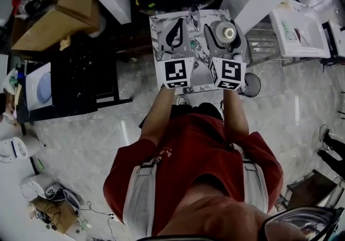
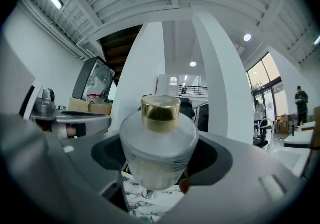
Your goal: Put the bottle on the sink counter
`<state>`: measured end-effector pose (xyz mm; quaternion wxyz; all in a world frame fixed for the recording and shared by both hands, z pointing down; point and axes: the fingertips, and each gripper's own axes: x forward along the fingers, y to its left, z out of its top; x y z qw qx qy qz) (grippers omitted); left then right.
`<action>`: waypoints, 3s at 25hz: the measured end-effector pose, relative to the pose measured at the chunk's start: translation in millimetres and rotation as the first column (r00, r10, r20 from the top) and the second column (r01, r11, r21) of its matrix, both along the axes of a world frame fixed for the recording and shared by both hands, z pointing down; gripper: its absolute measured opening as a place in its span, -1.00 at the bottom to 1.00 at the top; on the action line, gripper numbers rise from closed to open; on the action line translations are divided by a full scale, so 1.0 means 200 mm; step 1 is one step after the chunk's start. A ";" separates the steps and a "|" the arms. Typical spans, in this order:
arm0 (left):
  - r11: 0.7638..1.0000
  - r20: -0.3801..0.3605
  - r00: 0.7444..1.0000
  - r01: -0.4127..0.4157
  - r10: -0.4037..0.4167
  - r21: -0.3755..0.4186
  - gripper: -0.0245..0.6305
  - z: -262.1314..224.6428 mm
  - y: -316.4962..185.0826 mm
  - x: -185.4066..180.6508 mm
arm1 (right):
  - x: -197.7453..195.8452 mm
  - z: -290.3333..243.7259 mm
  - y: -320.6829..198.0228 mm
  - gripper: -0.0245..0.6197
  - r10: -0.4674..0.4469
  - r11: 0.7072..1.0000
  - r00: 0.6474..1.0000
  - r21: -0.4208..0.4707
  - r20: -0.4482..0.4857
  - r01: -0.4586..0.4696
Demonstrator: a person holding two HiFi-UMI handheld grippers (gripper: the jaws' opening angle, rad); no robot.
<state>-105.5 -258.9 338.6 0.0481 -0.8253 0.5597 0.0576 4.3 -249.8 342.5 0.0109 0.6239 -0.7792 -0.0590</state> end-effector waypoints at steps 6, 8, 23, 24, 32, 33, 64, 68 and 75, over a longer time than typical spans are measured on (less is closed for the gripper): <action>1.000 0.000 1.000 -0.004 0.004 0.002 -0.94 -0.02 -0.06 0.04 | 0.04 -0.01 -0.06 0.13 0.006 1.000 1.000 -0.002 0.012 -0.006; 1.000 0.003 1.000 0.001 -0.001 0.006 -0.94 -0.03 -0.07 0.06 | 0.06 -0.01 -0.08 0.13 0.002 1.000 1.000 0.004 0.018 -0.002; 0.996 0.050 0.995 0.086 -0.087 0.016 -0.94 -0.04 -0.21 0.27 | 0.28 0.01 -0.26 0.13 -0.087 0.996 0.996 -0.006 0.033 0.087; 0.996 0.051 0.995 0.087 -0.088 0.015 -0.94 -0.03 -0.22 0.28 | 0.29 0.01 -0.27 0.13 -0.089 0.996 0.996 -0.006 0.033 0.089; 0.995 0.058 0.994 0.097 -0.097 -0.001 -0.94 0.00 -0.26 0.34 | 0.33 0.05 -0.32 0.13 -0.103 0.994 0.994 -0.024 0.036 0.104; 0.995 0.058 0.993 0.099 -0.099 -0.002 -0.94 0.01 -0.26 0.33 | 0.33 0.06 -0.32 0.13 -0.104 0.994 0.994 -0.027 0.038 0.105; 0.981 0.093 0.986 0.149 -0.138 -0.123 -0.94 0.32 -0.41 0.32 | 0.31 0.49 -0.55 0.13 -0.144 0.968 0.989 -0.204 0.031 0.147; 0.977 0.096 0.985 0.155 -0.142 -0.147 -0.94 0.38 -0.43 0.31 | 0.30 0.57 -0.58 0.13 -0.145 0.961 0.989 -0.234 0.025 0.147; 0.972 0.107 0.984 0.156 -0.139 -0.173 -0.94 0.45 -0.45 0.32 | 0.29 0.68 -0.64 0.13 -0.155 0.948 0.988 -0.277 0.018 0.154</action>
